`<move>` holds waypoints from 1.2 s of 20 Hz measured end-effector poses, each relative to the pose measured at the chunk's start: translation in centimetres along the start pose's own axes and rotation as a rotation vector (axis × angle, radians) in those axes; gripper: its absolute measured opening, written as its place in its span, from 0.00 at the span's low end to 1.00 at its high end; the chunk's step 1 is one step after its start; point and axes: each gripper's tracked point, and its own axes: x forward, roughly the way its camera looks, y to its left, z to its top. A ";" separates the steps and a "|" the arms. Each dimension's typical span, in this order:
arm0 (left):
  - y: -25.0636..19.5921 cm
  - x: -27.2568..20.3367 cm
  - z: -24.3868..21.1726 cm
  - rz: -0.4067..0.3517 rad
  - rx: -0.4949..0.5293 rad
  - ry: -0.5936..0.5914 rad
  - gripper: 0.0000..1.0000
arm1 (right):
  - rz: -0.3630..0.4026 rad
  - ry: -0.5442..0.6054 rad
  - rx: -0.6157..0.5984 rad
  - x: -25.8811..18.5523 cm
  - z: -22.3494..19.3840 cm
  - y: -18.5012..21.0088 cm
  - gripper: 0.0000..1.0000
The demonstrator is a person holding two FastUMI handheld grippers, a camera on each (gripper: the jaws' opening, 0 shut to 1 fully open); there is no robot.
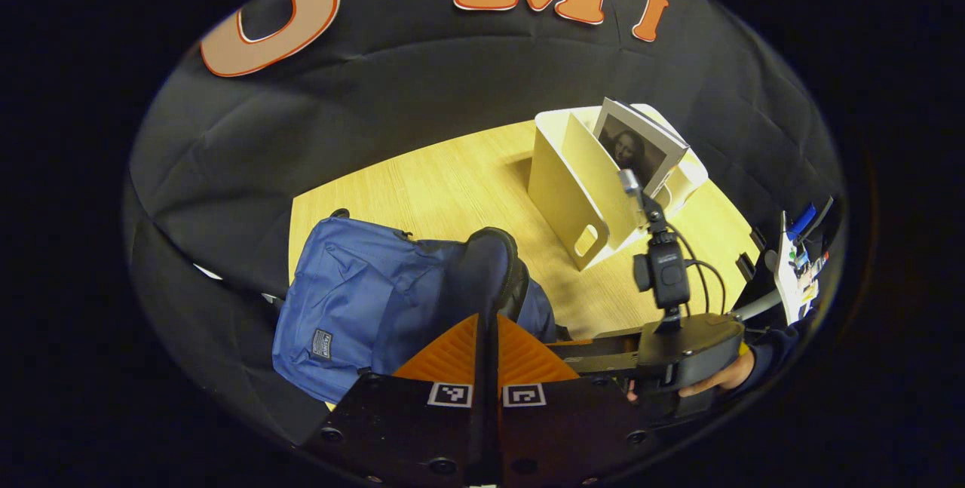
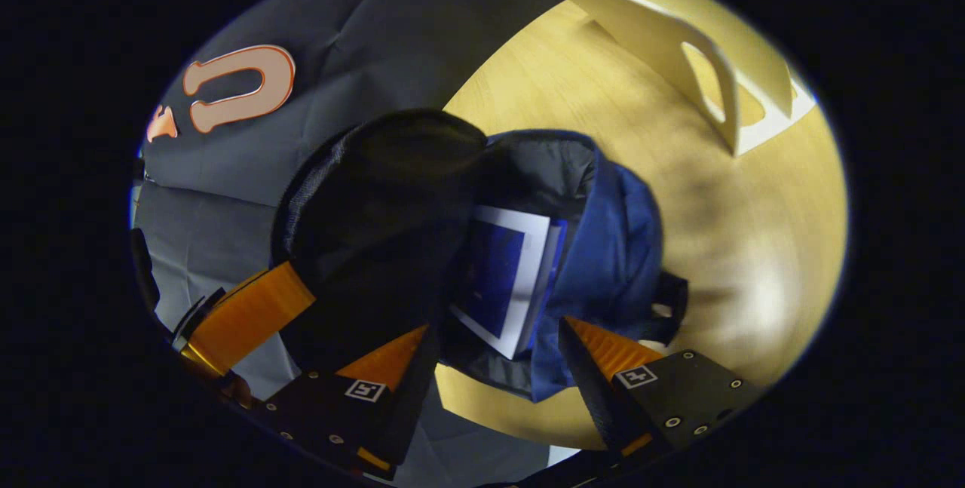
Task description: Open the schoolbag, grab two books from the bookshelf and put them into the schoolbag.
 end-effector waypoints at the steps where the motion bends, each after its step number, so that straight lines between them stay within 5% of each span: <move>1: 0.1 0.0 0.1 0.001 0.002 -0.001 0.01 | -0.011 -0.016 -0.031 -0.8 0.1 -0.2 0.95; 8: -0.5 0.7 -0.1 -0.001 0.000 0.002 0.01 | -0.192 -0.151 -0.221 -7.5 3.6 -3.8 0.95; 18: -1.3 0.9 -0.5 0.002 -0.034 -0.017 0.01 | -0.525 -0.306 -0.480 -20.3 14.5 -9.1 0.97; 24: -1.5 1.0 -1.0 0.006 -0.052 -0.027 0.01 | -0.644 -0.331 -0.595 -24.9 21.2 -9.0 0.97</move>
